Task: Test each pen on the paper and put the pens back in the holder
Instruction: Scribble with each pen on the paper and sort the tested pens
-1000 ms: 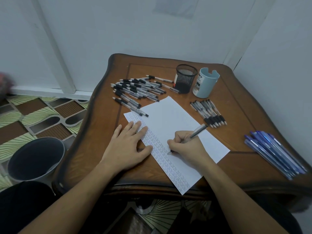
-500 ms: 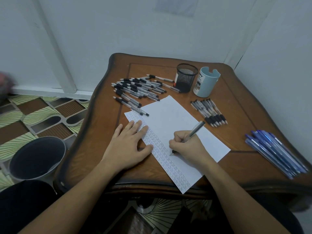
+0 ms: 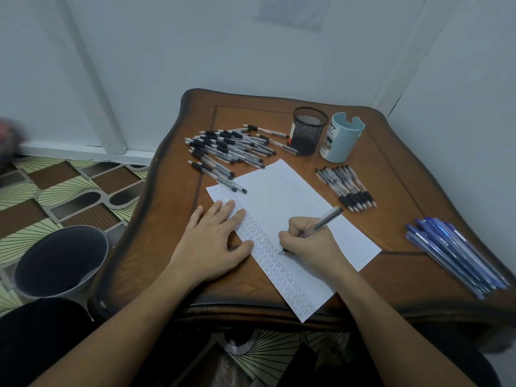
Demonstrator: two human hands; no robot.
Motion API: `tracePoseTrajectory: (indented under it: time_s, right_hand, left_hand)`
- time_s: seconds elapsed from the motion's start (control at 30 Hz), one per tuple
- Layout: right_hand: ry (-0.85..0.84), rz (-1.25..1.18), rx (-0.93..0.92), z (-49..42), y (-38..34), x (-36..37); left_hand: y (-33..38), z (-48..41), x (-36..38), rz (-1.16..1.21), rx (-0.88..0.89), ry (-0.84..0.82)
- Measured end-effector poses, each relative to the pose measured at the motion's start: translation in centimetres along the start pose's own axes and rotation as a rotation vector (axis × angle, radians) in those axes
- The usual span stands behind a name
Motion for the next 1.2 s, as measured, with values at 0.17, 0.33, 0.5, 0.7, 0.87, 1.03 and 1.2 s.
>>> tracePoseTrajectory:
  time_s: [0.17, 0.33, 0.5, 0.7, 0.87, 1.03, 1.2]
  right_hand:
    - [-0.003, -0.041, 0.031, -0.1, 0.5, 0.1]
    - [-0.001, -0.018, 0.019, 0.0, 0.3, 0.0]
    - [0.005, -0.007, 0.017, 0.1, 0.0, 0.0]
    - [0.004, -0.023, 0.026, 0.0, 0.0, 0.0]
    - [0.002, -0.007, 0.023, 0.0, -0.2, -0.2]
    - [0.010, 0.015, 0.039, 0.2, 0.0, -0.2]
    - [0.220, -0.145, 0.080, 0.0, -0.4, -2.5]
  left_hand:
    - [-0.1, 0.0, 0.1, -0.004, 0.000, -0.001]
    - [0.0, -0.1, 0.1, -0.001, 0.003, 0.007]
    - [-0.1, 0.0, 0.1, 0.001, 0.002, 0.006]
    - [0.0, -0.1, 0.1, 0.000, 0.003, 0.008]
    - [0.0, -0.1, 0.2, -0.010, -0.001, 0.004]
    - [-0.1, 0.0, 0.2, -0.011, 0.003, -0.004]
    - [0.0, 0.0, 0.1, -0.009, 0.004, -0.001]
Point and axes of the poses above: each hand's wrist, its own z-axis away from the middle knuckle, its own x-axis out of the palm, y = z × x, the point moved 8 cm from there along -z, towards the middle knuckle, and after that the axes turned 2 degrees about -x, right-handed, at the moved point
